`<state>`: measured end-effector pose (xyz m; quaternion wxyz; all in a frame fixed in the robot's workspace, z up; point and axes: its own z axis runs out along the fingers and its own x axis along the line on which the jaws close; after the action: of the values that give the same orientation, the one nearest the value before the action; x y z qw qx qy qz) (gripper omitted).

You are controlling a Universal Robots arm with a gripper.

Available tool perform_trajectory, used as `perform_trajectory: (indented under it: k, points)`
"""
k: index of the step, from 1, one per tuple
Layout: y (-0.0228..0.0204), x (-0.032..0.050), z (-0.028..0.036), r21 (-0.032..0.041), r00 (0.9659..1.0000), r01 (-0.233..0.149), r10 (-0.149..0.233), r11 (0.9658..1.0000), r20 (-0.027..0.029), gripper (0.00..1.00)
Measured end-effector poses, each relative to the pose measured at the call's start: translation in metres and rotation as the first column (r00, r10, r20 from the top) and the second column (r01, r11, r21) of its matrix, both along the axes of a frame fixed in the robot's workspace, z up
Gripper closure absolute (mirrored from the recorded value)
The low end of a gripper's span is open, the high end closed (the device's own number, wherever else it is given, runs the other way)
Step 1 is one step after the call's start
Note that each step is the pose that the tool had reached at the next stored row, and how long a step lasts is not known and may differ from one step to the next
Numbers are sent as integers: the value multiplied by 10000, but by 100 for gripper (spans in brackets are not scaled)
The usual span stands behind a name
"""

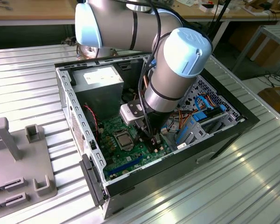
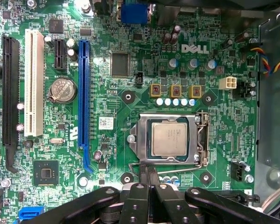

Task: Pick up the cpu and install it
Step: 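Install the first cpu locking lever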

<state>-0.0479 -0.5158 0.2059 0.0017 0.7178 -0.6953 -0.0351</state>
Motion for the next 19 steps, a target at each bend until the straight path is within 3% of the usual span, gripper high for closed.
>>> perform_trajectory:
  k: [10, 17, 19]
  points:
    - [-12, 31, -35, 10, 10000, -1, 1, 10000, -1, 89]
    - [-16, 60, -38, 56, 10000, 1, -1, 10000, 0, 89]
    - [-17, 61, -38, 116, 10000, 0, 0, 9999, -1, 89]
